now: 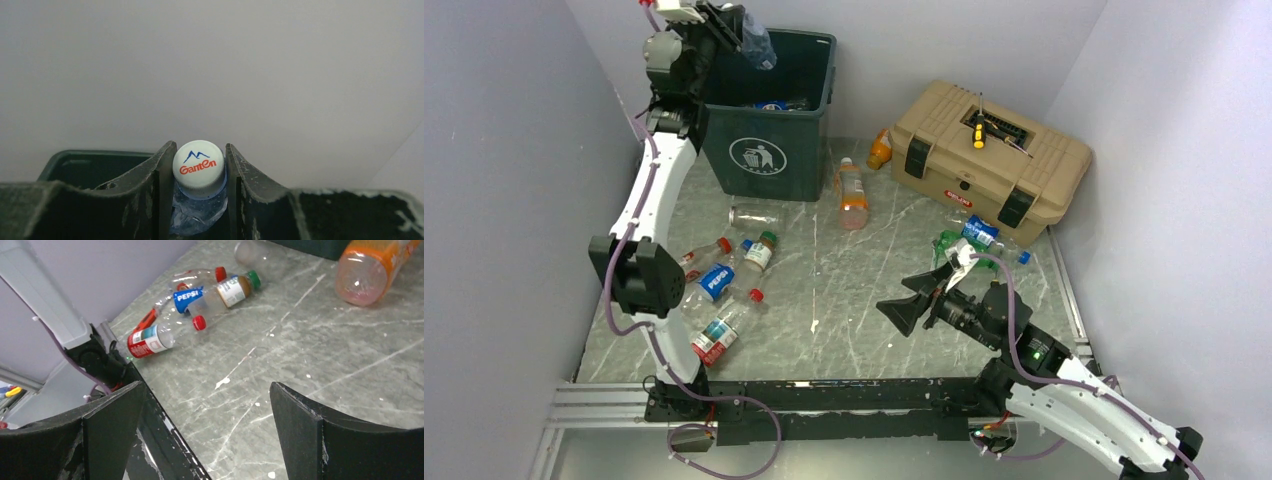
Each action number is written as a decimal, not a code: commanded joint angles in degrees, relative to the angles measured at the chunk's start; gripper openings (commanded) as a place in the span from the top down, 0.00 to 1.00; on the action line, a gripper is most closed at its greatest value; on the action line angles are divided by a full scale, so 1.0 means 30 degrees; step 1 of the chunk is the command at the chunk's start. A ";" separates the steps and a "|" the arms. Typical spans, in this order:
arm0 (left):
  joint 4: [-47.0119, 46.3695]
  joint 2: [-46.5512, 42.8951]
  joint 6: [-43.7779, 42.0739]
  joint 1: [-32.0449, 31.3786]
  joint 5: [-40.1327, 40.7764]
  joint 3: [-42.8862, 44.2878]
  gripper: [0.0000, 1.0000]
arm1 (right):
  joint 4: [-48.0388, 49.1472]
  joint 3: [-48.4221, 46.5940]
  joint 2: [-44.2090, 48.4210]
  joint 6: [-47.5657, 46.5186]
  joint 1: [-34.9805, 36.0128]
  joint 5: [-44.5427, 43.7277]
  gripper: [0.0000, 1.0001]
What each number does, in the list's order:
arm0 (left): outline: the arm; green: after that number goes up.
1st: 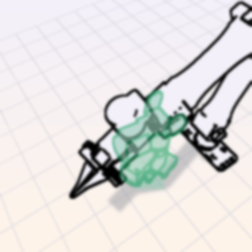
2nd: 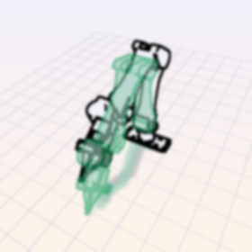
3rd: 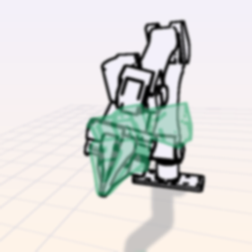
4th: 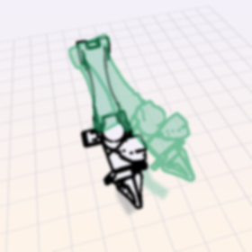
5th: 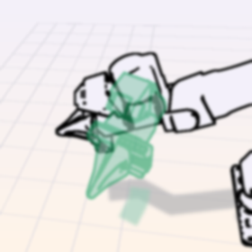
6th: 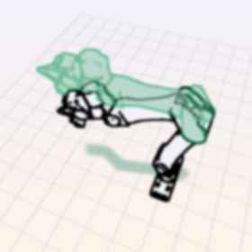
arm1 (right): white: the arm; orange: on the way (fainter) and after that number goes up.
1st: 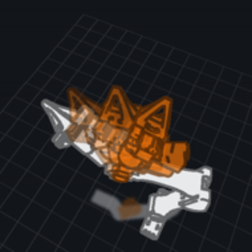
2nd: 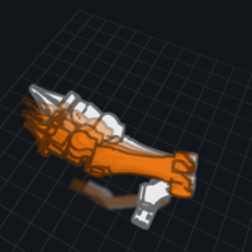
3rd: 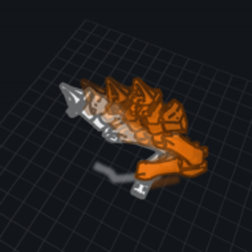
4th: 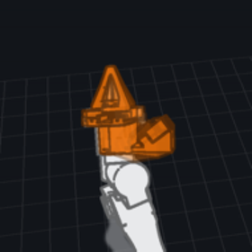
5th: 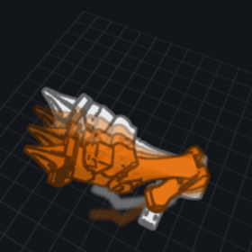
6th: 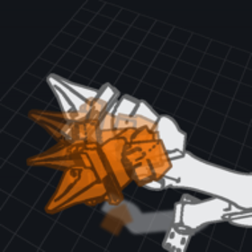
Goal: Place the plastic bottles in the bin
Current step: Place the plastic bottle in the trash bin, then pick up the plastic bottle at the center of the board, then place the plastic bottle in the trash bin.
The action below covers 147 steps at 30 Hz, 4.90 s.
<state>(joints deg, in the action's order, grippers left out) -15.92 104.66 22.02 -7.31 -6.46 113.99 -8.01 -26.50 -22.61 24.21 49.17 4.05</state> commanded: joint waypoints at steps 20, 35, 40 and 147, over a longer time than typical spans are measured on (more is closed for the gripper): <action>0.2652 -0.6370 0.0528 -0.0551 -0.1434 -0.2587 0.01 | -0.2764 -0.1676 -0.0220 0.1599 -0.0009 -0.7084 0.00; 1.4722 -1.6728 -0.1044 -0.3598 0.1182 -1.5696 0.00 | 0.0143 -0.2852 -0.7260 0.2647 -0.0291 -1.0284 0.00; 1.3453 -1.9387 -0.1036 -0.3598 0.0754 -1.9495 0.00 | 0.2840 -0.4430 -1.2167 0.2475 -0.2117 -0.7900 0.00; -0.6887 -1.1355 0.7724 -0.7840 -1.3296 -1.9885 0.16 | 1.8957 0.4686 -0.5282 0.3494 -0.1187 0.4733 0.69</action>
<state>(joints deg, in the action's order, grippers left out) -36.77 69.36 47.44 -29.10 -45.19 50.94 47.22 -9.98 -38.89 37.60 44.77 18.50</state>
